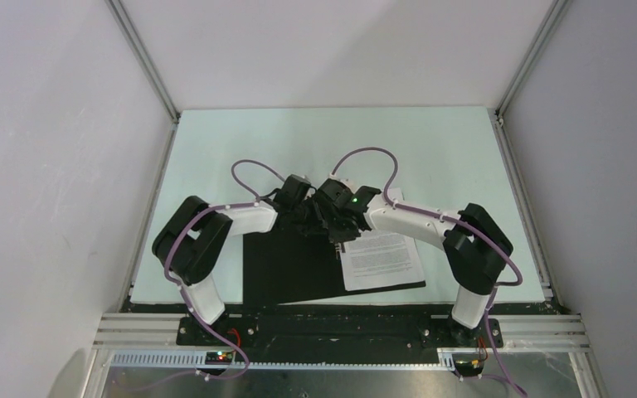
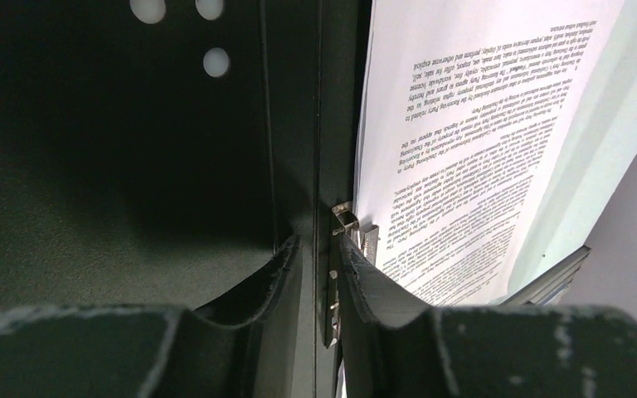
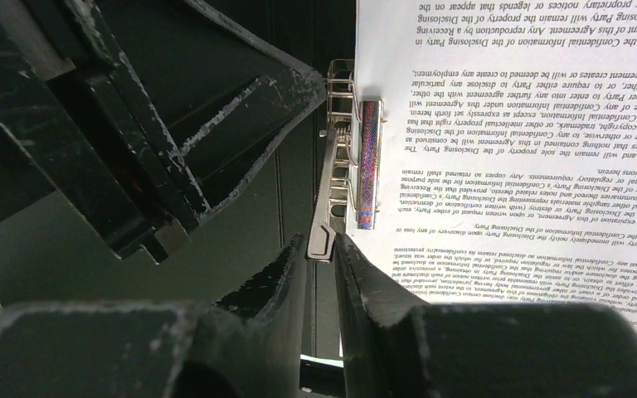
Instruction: Put the files into the folder
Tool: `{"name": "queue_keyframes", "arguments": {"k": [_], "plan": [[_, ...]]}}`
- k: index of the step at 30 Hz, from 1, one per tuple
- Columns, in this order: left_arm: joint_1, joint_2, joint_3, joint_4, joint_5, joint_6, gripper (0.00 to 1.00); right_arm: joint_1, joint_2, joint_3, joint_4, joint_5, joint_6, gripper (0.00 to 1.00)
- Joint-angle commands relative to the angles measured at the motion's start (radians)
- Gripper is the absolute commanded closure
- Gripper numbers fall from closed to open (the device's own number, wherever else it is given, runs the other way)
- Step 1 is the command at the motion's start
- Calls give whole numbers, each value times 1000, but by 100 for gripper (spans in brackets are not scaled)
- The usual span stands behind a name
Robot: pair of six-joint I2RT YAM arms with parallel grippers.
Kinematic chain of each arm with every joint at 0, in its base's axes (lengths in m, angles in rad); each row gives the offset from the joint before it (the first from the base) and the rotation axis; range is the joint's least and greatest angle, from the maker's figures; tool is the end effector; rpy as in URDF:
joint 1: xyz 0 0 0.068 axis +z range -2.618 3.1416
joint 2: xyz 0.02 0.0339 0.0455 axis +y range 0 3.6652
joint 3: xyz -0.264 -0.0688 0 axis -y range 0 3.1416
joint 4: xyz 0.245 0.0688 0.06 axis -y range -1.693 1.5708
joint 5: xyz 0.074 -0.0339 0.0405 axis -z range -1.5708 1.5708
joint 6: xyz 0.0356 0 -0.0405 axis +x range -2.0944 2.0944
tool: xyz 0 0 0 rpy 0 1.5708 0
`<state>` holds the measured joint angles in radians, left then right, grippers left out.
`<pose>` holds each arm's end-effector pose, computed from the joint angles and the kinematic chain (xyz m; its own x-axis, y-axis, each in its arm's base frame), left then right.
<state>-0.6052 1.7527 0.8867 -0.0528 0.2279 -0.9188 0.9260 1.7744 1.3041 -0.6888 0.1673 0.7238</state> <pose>0.2735 -0.1990 0.1390 -0.9268 -0.3004 -0.2254 -0.1149 0.7982 -0.5913 0.2227 0.2863 0.2145 -0.9081 -0.1211 -0.4009 -0.1957 0.9690 0.1507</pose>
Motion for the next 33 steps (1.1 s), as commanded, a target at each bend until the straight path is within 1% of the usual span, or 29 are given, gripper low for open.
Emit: {"name": "queue_keyframes", "arguments": {"k": [1, 4, 9, 13, 21, 24, 33], "plan": [[-4, -20, -19, 46, -27, -33, 72, 8, 13, 36, -21, 15, 20, 78], [-2, -13, -21, 47, -23, -37, 72, 9, 8, 36, -15, -4, 18, 78], [-1, -9, -20, 47, -18, -35, 73, 8, -35, 35, 5, -39, 22, 66], [0, -3, -19, 48, -15, -34, 73, 1, -62, 34, 7, -50, 31, 64], [6, -1, -18, 48, -13, -31, 74, -15, -79, 35, 17, -8, 53, 65], [7, -1, -19, 48, -11, -30, 74, -17, -77, 35, 8, 20, 56, 69], [7, 4, -18, 47, -12, -29, 74, -16, -54, 42, 14, 40, 46, 72]]}}
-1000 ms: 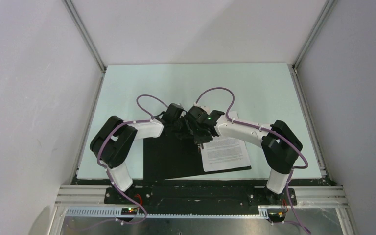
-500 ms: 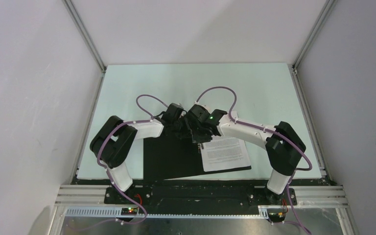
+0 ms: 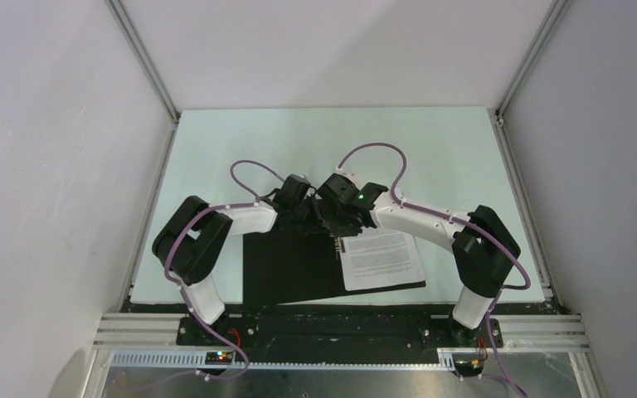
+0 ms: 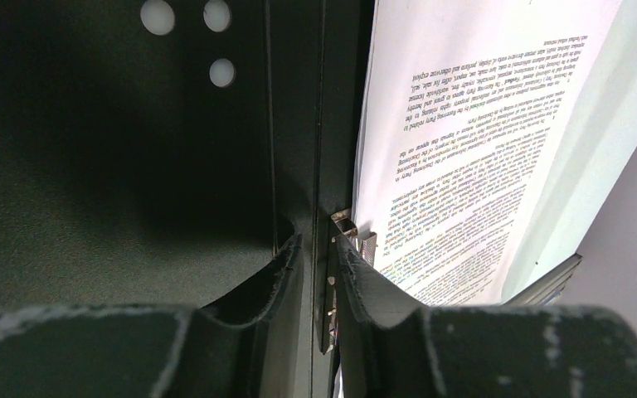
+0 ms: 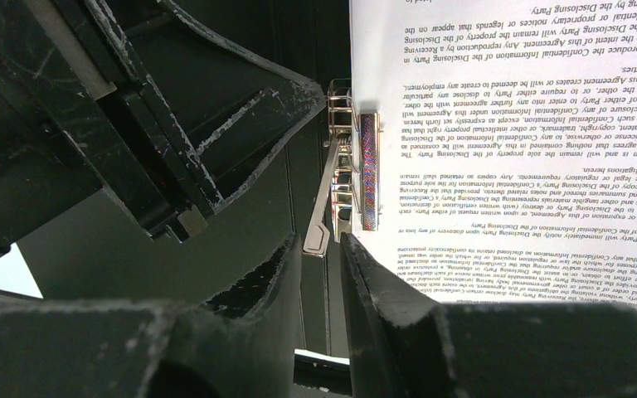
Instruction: Put the files into the folder
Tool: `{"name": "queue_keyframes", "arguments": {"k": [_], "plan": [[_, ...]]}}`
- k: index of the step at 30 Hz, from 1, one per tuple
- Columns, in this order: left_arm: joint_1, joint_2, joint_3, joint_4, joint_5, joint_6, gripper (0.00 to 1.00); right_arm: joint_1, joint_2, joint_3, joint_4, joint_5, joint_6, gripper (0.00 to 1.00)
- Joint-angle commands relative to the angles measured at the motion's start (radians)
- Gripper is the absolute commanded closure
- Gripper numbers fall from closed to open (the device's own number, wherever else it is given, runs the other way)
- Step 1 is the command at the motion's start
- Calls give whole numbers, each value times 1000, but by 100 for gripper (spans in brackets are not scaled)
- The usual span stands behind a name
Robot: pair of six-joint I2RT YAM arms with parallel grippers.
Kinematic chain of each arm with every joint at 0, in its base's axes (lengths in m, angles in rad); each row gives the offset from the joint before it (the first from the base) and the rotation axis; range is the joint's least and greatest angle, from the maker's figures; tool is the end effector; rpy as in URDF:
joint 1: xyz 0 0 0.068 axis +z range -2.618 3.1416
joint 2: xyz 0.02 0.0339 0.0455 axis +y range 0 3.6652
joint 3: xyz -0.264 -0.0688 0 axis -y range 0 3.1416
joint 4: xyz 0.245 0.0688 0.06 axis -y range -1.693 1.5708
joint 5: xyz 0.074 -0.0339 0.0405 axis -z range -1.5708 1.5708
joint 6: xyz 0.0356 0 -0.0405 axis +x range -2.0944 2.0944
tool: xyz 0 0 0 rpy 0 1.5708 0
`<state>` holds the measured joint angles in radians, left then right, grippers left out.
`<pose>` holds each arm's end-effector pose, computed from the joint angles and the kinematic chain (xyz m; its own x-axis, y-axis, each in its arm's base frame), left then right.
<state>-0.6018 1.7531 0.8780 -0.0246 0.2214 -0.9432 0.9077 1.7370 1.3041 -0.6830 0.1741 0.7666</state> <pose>0.2747 -0.1981 0.1384 -0.9172 -0.3280 -0.2259 -0.1321 0.7857 -0.6043 0.2259 0.2793 0.2276 -0.9042 -0.0478 -0.4244 -0.1417 0.9710 0.1927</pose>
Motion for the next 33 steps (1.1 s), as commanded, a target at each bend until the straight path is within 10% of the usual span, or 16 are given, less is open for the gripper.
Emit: {"name": "queue_keyframes", "arguments": {"k": [1, 33], "plan": [[4, 4, -9, 19, -6, -5, 74, 5, -12, 48, 6, 34, 2, 72], [13, 8, -15, 49, -1, -9, 76, 45, 61, 74, -83, 96, -4, 90]]}}
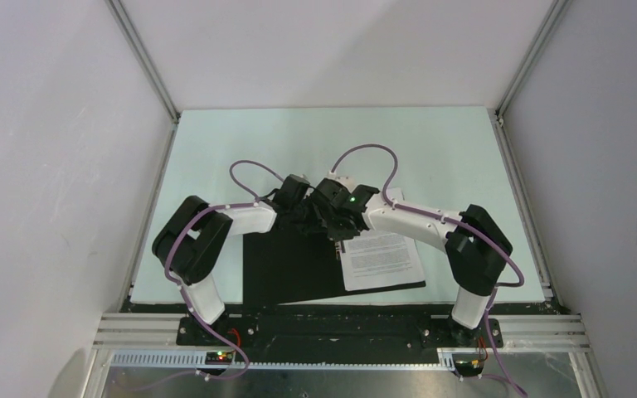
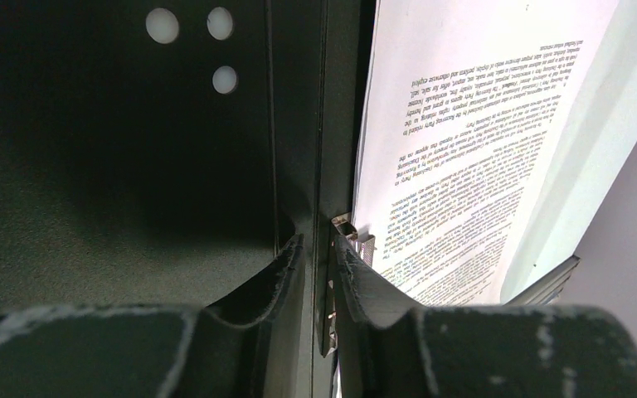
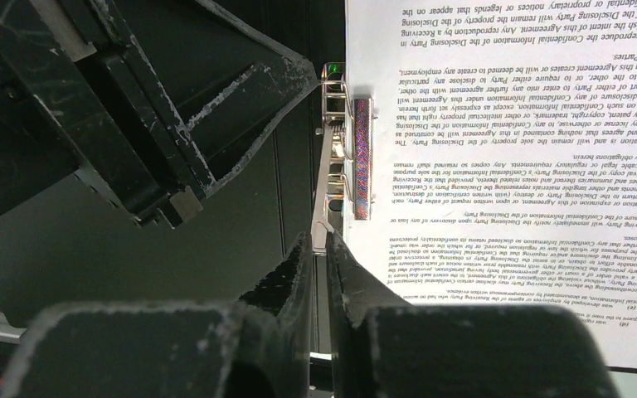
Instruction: Put the files into the folder
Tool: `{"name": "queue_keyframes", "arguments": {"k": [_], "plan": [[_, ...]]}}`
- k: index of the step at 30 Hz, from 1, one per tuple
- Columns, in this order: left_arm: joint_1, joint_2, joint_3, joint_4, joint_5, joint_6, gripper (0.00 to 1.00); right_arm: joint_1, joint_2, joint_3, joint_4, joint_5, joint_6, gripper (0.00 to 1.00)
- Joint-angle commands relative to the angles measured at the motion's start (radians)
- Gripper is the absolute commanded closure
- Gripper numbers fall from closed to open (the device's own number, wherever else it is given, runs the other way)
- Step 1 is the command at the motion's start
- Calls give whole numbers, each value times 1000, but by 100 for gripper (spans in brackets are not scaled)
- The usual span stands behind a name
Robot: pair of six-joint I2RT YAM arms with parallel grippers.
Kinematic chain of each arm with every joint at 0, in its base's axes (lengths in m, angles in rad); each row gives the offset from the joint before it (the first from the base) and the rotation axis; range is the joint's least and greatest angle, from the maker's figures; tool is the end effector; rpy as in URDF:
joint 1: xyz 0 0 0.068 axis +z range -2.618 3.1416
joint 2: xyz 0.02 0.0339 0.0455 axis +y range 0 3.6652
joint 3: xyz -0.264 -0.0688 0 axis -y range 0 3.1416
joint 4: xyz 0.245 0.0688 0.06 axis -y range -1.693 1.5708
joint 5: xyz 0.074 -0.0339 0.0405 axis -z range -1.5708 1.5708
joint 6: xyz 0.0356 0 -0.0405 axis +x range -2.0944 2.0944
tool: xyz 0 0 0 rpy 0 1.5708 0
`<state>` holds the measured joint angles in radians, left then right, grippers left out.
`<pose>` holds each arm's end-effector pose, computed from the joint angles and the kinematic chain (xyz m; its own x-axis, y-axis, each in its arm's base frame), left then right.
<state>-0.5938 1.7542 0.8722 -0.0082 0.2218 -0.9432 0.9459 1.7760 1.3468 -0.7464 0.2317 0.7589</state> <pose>0.2763 -0.1959 0.1376 -0.9129 -0.3364 -0.2311 -0.1335 0.7813 -0.6097 0.2192 0.2899 0.2243 -0.8993 -0.1020 -0.4252 -0.1637 0.9802 0.1111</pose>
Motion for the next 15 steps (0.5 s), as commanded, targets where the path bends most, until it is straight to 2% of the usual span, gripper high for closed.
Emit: {"name": "queue_keyframes", "arguments": {"k": [1, 15], "plan": [[5, 8, -9, 33, -1, -10, 76, 8, 24, 31, -21, 37, 4, 90], [6, 10, -18, 34, -5, -14, 76, 34, 48, -26, -32, 35, 30, 95]]}}
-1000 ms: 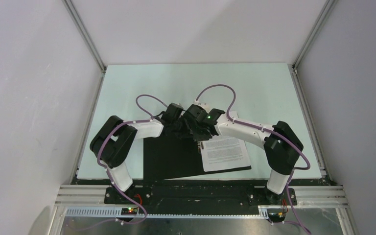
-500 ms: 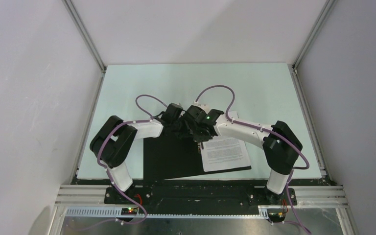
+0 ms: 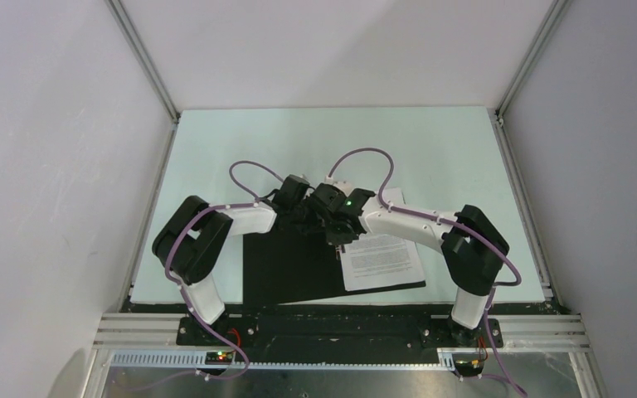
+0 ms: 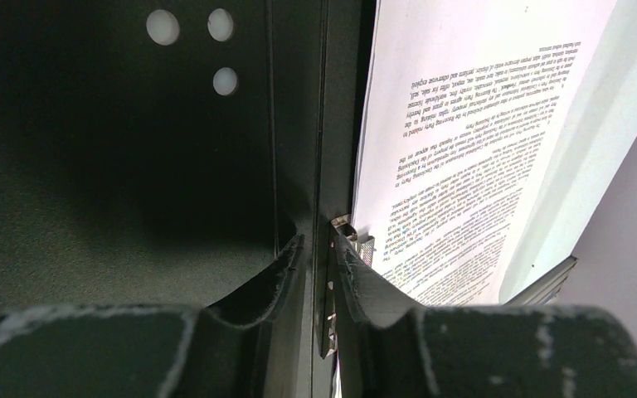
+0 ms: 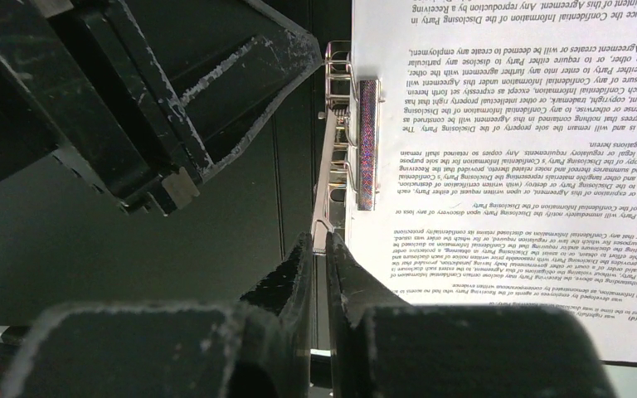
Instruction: Put the files into the folder
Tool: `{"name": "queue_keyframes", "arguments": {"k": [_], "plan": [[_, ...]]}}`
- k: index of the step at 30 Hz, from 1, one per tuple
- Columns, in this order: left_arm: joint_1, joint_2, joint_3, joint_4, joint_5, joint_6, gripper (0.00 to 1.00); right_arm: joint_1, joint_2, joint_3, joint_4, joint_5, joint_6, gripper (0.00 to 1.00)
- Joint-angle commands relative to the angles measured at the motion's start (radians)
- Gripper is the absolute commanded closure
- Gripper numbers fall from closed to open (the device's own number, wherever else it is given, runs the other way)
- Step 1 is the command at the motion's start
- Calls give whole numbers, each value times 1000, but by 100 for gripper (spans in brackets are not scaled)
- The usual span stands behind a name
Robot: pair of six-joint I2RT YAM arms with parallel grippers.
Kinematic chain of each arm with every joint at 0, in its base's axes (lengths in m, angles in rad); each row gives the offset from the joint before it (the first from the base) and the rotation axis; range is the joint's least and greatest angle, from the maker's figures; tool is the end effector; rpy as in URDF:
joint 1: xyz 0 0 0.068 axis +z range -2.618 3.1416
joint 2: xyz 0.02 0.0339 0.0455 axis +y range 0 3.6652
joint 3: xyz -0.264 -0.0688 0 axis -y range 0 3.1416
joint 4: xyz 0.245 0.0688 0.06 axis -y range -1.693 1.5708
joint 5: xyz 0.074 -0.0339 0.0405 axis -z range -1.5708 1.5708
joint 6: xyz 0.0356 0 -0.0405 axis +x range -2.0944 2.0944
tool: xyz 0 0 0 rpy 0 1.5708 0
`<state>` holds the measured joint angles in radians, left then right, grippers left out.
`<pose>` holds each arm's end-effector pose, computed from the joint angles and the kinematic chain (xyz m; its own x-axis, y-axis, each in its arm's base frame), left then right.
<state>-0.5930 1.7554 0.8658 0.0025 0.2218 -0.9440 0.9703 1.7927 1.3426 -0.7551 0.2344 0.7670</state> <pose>0.2759 -0.1954 0.1362 -0.9119 -0.3382 -0.2324 -0.1333 0.7798 -0.6116 0.2123 0.2954 0.2170 -0.9043 -0.1258 -0.4079 -0.1778 0.9798 0.0919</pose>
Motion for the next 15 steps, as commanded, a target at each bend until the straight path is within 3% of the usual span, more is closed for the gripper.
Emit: {"name": "queue_keyframes", "arguments": {"k": [1, 15], "plan": [[7, 9, -12, 24, -5, -14, 76, 11, 33, -27, -24, 32, 22, 95], [12, 9, -19, 25, -9, -18, 76, 24, 69, -113, 0, 24, 34, 96]]}}
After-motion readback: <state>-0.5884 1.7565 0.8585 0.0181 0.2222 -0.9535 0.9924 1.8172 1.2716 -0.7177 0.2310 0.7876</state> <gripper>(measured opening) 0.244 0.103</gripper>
